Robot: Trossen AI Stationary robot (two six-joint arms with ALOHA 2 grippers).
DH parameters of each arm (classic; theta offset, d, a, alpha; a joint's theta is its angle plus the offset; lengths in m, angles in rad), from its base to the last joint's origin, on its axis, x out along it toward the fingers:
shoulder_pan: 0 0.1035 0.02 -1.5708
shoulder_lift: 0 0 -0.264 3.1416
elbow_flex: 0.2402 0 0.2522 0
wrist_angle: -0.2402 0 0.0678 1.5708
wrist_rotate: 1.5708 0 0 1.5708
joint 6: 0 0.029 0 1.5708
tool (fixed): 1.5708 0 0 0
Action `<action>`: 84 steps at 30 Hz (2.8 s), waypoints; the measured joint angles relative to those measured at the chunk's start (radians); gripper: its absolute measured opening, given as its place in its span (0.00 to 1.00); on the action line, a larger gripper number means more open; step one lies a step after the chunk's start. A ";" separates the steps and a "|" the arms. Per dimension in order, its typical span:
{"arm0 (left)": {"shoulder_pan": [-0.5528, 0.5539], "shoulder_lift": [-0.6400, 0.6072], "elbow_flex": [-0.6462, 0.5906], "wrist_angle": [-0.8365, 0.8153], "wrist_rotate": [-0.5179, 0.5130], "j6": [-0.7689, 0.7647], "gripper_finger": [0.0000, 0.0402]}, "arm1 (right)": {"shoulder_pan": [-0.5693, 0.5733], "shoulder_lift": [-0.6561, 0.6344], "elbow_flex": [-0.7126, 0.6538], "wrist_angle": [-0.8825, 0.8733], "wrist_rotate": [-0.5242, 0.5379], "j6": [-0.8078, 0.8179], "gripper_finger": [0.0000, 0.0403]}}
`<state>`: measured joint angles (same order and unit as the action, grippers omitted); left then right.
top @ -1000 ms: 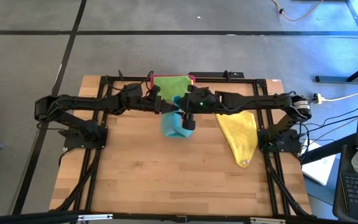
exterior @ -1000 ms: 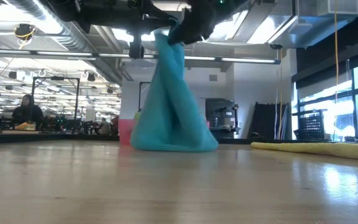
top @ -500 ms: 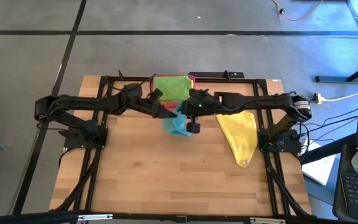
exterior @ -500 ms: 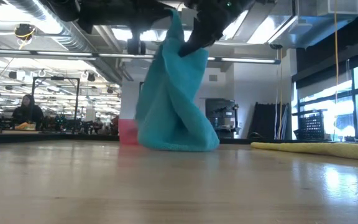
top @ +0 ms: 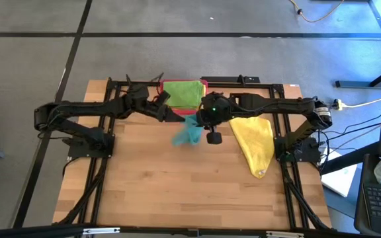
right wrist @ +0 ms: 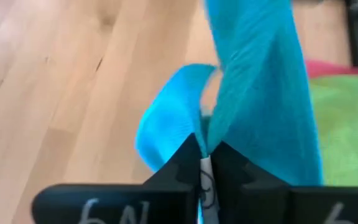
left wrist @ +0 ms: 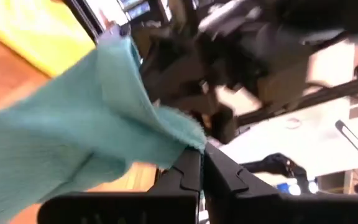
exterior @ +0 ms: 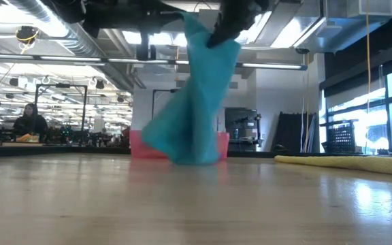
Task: Fold microfiber towels
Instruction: Fold the blue microfiber cloth
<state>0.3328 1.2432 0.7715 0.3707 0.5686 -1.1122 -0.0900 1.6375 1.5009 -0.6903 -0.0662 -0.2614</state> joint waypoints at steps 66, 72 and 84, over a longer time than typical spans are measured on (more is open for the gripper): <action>0.039 -0.052 0.331 -0.702 -0.155 0.257 0.00 | -0.027 0.000 0.002 0.169 -0.114 0.258 0.41; 0.039 -0.052 0.331 -0.706 -0.254 0.208 0.00 | -0.017 -0.002 0.021 0.298 -0.053 0.480 0.55; -0.005 -0.060 0.331 -0.583 -0.412 0.147 0.00 | 0.042 0.003 0.015 0.422 0.385 0.632 0.61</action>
<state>0.3277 1.1828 1.1023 -0.2125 0.1563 -0.9654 -0.0483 1.6405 1.5158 -0.2680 0.3192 0.3705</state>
